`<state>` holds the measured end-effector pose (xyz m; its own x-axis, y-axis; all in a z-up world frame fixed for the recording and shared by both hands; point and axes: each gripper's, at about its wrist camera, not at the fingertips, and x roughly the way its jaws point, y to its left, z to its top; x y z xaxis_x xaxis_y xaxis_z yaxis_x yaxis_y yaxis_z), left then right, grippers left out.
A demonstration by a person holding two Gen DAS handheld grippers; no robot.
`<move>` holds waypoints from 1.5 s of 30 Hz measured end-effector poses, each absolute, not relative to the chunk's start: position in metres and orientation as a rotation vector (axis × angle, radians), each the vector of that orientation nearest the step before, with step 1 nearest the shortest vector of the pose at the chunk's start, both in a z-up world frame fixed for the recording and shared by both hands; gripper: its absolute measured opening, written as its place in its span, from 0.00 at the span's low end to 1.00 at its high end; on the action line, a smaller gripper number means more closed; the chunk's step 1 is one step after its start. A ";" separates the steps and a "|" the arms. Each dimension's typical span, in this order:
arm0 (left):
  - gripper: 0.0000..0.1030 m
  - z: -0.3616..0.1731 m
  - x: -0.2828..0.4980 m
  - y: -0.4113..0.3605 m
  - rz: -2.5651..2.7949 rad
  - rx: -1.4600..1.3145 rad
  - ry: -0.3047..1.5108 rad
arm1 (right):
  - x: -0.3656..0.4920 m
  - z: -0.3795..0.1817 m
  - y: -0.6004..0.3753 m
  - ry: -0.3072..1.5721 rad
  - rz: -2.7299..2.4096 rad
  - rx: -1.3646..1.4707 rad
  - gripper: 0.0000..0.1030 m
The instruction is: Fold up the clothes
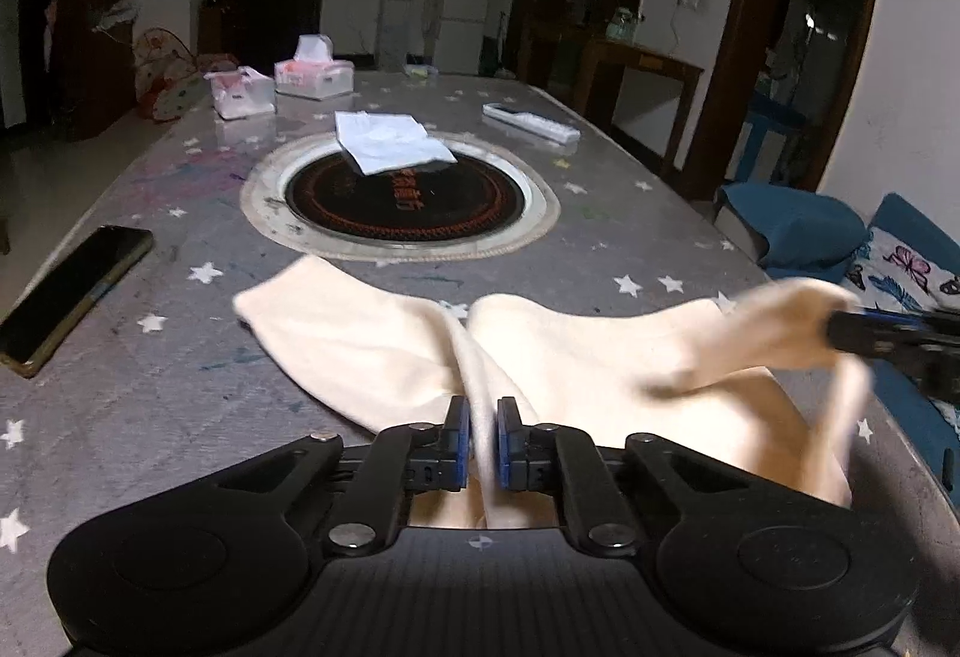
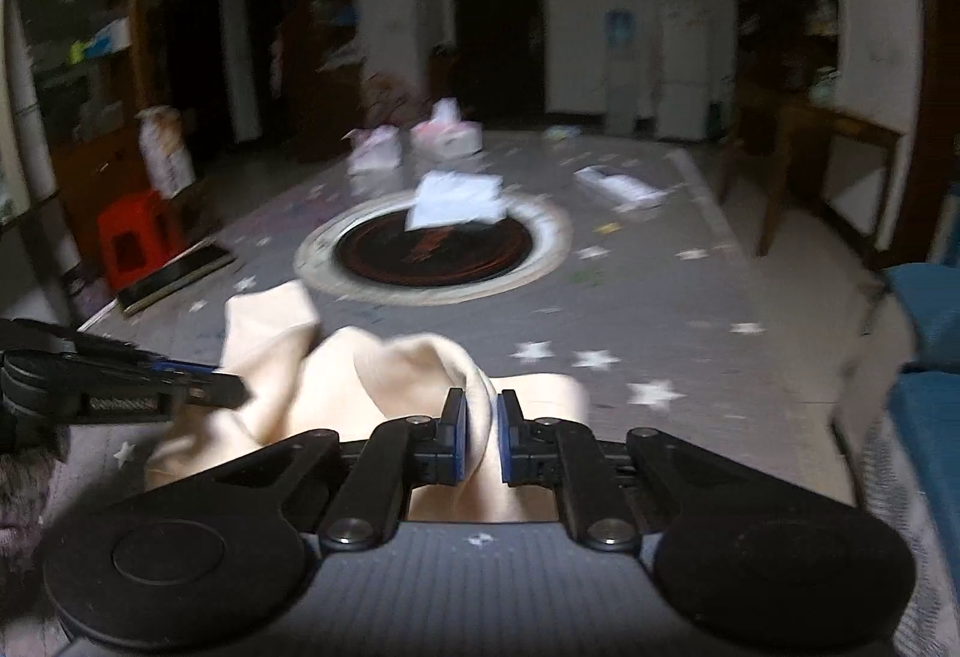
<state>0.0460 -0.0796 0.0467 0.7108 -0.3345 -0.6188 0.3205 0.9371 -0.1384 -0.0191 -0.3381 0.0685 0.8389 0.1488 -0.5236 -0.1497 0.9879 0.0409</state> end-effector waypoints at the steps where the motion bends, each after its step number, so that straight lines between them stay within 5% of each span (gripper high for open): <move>1: 0.09 0.049 0.042 -0.077 -0.361 -0.027 0.680 | -0.028 0.071 -0.346 0.541 0.131 0.005 0.09; 21: 0.06 0.081 -0.065 -0.009 -0.267 -0.049 0.595 | -0.126 0.043 -0.439 0.610 -0.174 0.084 0.11; 27: 0.15 0.076 -0.070 -0.015 -0.281 -0.017 0.616 | -0.134 0.063 -0.403 0.566 -0.008 0.047 0.27; 45: 0.21 0.025 -0.066 -0.055 -0.441 0.135 0.804 | -0.126 0.026 -0.278 0.793 0.534 -0.186 0.31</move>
